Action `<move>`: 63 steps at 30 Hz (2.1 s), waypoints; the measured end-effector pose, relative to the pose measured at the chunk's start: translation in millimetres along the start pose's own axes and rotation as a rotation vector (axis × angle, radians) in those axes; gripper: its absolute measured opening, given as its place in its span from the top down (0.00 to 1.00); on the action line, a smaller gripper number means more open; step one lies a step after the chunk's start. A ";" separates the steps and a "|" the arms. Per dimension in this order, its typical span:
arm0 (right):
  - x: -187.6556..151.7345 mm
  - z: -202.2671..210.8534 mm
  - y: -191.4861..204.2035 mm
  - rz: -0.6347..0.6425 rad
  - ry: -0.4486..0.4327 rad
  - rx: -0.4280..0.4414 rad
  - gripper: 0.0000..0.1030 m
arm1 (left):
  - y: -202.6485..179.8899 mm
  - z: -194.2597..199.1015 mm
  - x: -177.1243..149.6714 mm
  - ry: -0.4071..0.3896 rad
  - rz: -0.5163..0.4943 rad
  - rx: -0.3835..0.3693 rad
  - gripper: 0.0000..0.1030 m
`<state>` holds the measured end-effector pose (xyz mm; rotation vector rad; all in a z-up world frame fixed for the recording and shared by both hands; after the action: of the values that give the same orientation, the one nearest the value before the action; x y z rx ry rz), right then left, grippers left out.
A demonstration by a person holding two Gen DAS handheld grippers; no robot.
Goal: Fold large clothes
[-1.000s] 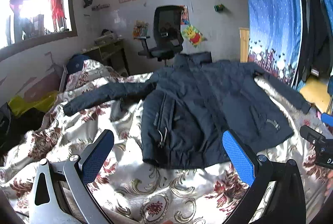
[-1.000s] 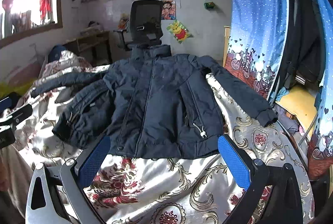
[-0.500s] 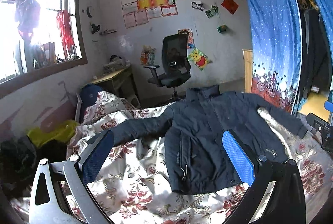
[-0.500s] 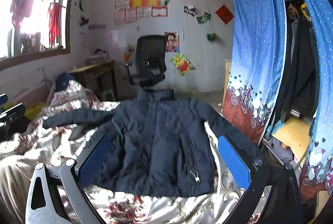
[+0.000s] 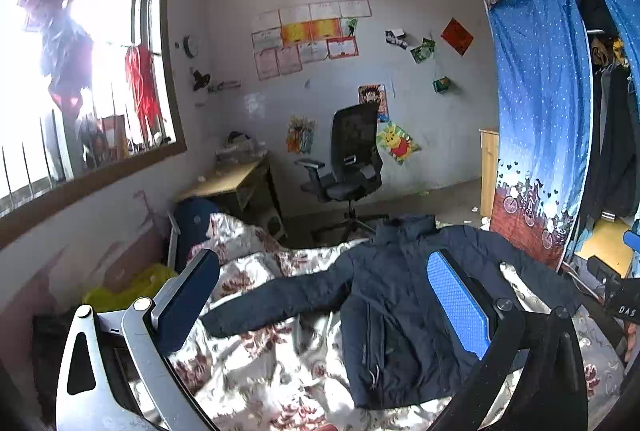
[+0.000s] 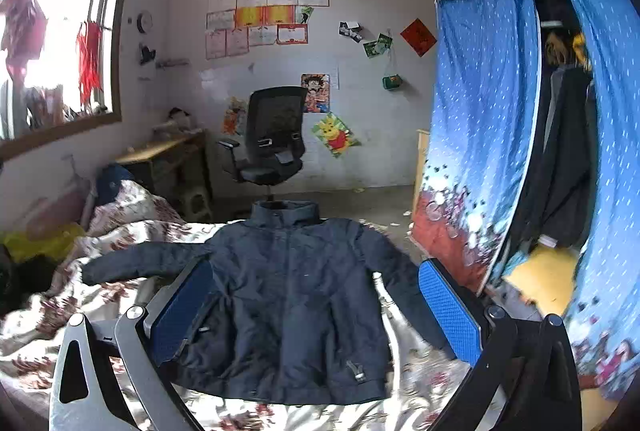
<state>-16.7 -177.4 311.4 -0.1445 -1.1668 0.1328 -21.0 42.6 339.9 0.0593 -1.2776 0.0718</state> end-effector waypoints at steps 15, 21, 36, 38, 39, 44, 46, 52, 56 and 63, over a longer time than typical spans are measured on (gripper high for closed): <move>-56.9 -94.1 -72.8 -0.214 0.116 -0.049 0.00 | -72.0 -138.9 -42.4 0.173 0.012 -0.112 0.01; -135.7 -160.3 -124.1 -0.464 0.234 -0.111 0.00 | -116.8 -243.8 -63.5 0.219 -0.048 -0.178 0.01; -274.8 -267.4 -173.5 -1.065 0.251 -0.247 0.00 | -248.9 -500.1 -170.8 0.416 -0.165 -0.400 0.01; -289.8 -271.7 -187.6 -1.165 0.222 -0.286 0.00 | -271.8 -520.5 -181.0 0.452 -0.140 -0.405 0.01; -297.4 -273.5 -194.6 -1.220 0.219 -0.295 0.04 | -283.7 -533.3 -184.9 0.475 -0.120 -0.403 0.01; -318.3 -276.8 -223.5 -1.380 0.188 -0.364 0.32 | -325.2 -564.3 -183.7 0.478 -0.080 -0.397 0.01; -321.9 -275.2 -232.8 -1.397 0.191 -0.409 0.44 | -338.2 -579.3 -183.7 0.463 -0.080 -0.378 0.01; -324.6 -285.3 -251.0 -1.396 0.222 -0.481 0.65 | -363.2 -619.8 -203.8 0.494 -0.078 -0.341 0.01; -324.4 -290.8 -260.3 -1.394 0.222 -0.466 0.82 | -371.7 -642.7 -227.9 0.578 -0.103 -0.321 0.01; -285.0 -292.5 -274.3 -1.199 0.218 -0.483 0.94 | -355.3 -654.0 -235.0 0.647 -0.045 -0.342 0.01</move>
<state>150.4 -510.9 -9.3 0.1311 -0.8885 -1.1951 566.1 -261.2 -75.1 -0.2153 -0.6276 -0.1574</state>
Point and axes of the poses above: each gripper's, at about its wrist camera, not at the fingertips, and z roughly against the way its jaws point, y to its left, x to its top, the point moved 2 cm from there along -z, roughly the way its jaws point, and after that the axes turned 11 degrees about z, right-handed, at the moved point
